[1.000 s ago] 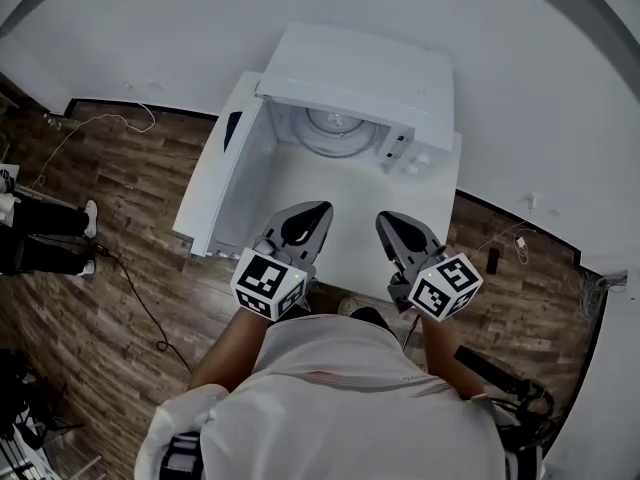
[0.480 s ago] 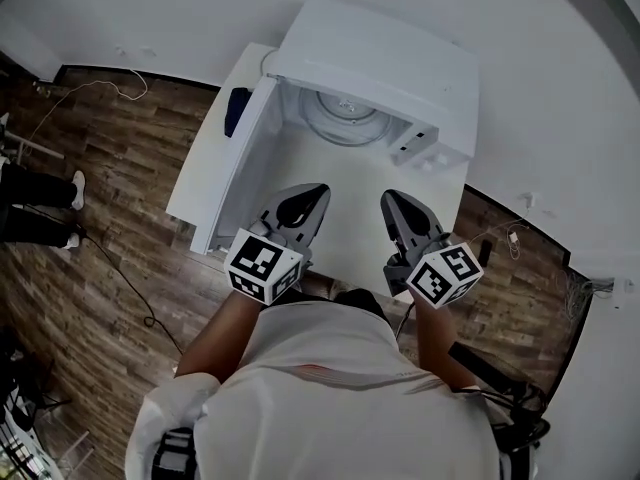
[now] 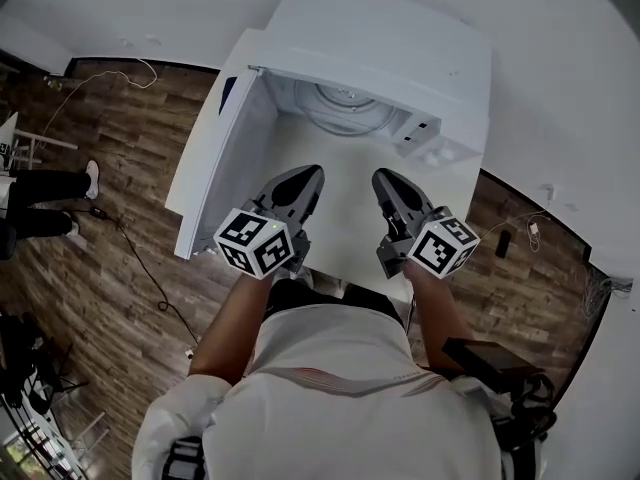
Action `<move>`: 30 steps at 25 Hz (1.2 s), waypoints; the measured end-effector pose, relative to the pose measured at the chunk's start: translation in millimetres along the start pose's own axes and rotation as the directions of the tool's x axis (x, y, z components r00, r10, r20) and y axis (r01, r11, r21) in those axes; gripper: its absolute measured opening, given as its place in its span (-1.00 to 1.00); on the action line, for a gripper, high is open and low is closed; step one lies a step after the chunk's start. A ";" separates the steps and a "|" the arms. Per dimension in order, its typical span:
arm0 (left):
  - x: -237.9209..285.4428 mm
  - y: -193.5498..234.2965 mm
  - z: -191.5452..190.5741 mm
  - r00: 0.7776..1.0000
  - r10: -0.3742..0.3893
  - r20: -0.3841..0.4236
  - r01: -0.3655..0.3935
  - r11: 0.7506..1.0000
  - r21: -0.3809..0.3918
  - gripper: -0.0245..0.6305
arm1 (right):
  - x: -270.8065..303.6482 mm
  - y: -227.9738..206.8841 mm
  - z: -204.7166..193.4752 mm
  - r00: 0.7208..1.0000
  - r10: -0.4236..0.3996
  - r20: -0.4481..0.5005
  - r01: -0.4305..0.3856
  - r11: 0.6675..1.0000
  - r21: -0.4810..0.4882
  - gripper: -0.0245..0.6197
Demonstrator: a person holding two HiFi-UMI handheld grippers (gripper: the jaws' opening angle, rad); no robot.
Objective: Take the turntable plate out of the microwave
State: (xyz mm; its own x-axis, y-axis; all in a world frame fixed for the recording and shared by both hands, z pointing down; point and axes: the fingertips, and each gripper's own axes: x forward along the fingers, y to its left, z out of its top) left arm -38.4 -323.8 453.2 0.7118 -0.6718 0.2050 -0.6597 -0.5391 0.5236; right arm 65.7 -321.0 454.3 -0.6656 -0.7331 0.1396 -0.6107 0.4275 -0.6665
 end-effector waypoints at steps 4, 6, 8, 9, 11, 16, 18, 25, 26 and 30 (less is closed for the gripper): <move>26.4 22.9 -16.7 0.997 -0.076 0.031 0.081 0.965 -0.249 -0.89 | 23.0 -35.7 -22.2 1.000 -0.006 0.017 0.002 0.969 0.245 -0.83; 37.2 35.7 -24.2 0.994 -0.092 0.053 0.105 0.933 -0.343 -0.89 | 34.9 -51.3 -30.4 0.999 -0.004 0.044 -0.012 0.933 0.360 -0.74; 49.9 50.8 -32.6 0.994 -0.091 0.058 0.107 0.902 -0.418 -0.89 | 48.8 -69.0 -35.1 0.997 -0.009 0.072 -0.024 0.895 0.445 -0.69; 57.4 58.9 -36.7 0.994 -0.093 0.061 0.111 0.880 -0.462 -0.89 | 56.2 -80.3 -37.4 0.997 -0.017 0.081 -0.024 0.876 0.482 -0.64; 72.4 73.6 -45.9 0.992 -0.103 0.074 0.127 0.820 -0.558 -0.81 | 68.3 -103.7 -43.4 0.994 -0.040 0.097 -0.020 0.832 0.554 -0.53; 89.7 91.4 -70.8 0.988 -0.117 0.100 0.153 0.690 -0.707 -0.50 | 80.7 -127.0 -61.5 0.991 -0.070 0.114 -0.018 0.777 0.629 -0.41; 92.2 96.5 -76.6 0.987 -0.108 0.115 0.158 0.653 -0.741 -0.29 | 83.8 -128.1 -68.1 0.992 -0.071 0.107 -0.014 0.767 0.642 -0.35; 124.4 134.7 -91.1 0.994 -0.020 0.108 0.099 0.583 -0.806 -0.19 | 108.0 -160.8 -75.2 0.987 -0.114 0.113 0.002 0.712 0.702 -0.26; 128.4 141.7 -92.0 0.995 -0.005 0.102 0.086 0.573 -0.815 -0.19 | 112.1 -164.5 -74.3 0.985 -0.121 0.119 -0.001 0.698 0.716 -0.26; 135.6 157.6 -95.4 0.996 0.033 0.088 0.056 0.547 -0.836 -0.19 | 122.0 -169.0 -74.9 0.984 -0.114 0.139 -0.030 0.659 0.751 -0.26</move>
State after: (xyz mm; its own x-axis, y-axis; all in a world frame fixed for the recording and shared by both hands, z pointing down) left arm -22.8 -451.4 642.5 0.6657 -0.7314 0.1482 -0.1190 0.0920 0.9886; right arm 55.6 -443.1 638.8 -0.5259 -0.8432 0.1115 -0.0604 -0.0938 -0.9938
